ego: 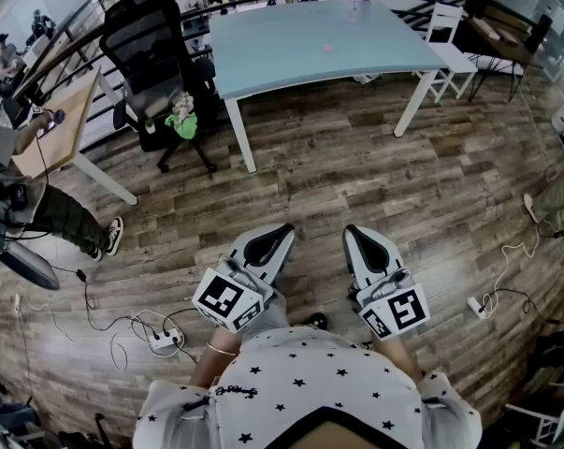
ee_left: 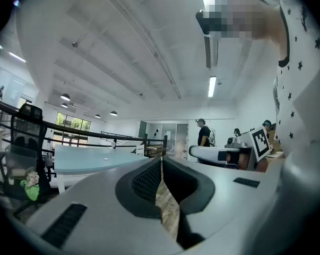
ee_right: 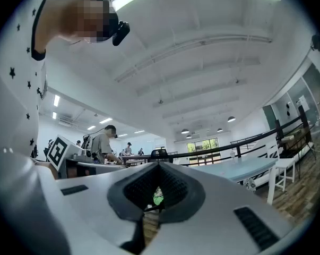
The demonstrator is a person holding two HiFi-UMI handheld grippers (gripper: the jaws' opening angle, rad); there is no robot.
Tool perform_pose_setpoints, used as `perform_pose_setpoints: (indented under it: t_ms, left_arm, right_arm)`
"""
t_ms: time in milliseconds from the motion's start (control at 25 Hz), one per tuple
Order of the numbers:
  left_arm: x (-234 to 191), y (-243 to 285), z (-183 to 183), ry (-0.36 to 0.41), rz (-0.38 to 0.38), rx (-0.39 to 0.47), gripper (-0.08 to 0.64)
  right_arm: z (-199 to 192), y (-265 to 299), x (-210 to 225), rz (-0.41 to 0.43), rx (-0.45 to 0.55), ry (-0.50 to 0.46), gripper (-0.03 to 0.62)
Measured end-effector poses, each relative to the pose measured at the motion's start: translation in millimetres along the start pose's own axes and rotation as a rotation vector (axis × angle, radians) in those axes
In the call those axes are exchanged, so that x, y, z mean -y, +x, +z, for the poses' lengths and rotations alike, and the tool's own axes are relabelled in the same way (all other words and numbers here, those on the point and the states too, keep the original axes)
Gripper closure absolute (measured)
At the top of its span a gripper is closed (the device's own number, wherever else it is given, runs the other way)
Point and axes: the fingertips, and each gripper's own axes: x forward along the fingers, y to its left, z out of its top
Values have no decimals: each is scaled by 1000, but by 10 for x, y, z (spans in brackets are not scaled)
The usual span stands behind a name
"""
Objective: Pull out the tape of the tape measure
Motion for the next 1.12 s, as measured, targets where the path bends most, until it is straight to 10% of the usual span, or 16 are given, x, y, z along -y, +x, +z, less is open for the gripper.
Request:
perform_pose_setpoints:
  t_ms: [1120]
  left_arm:
    - [-1480,98,197,17,-66,1,528]
  right_arm:
    - [-81,1455,49,-42,5,45,604]
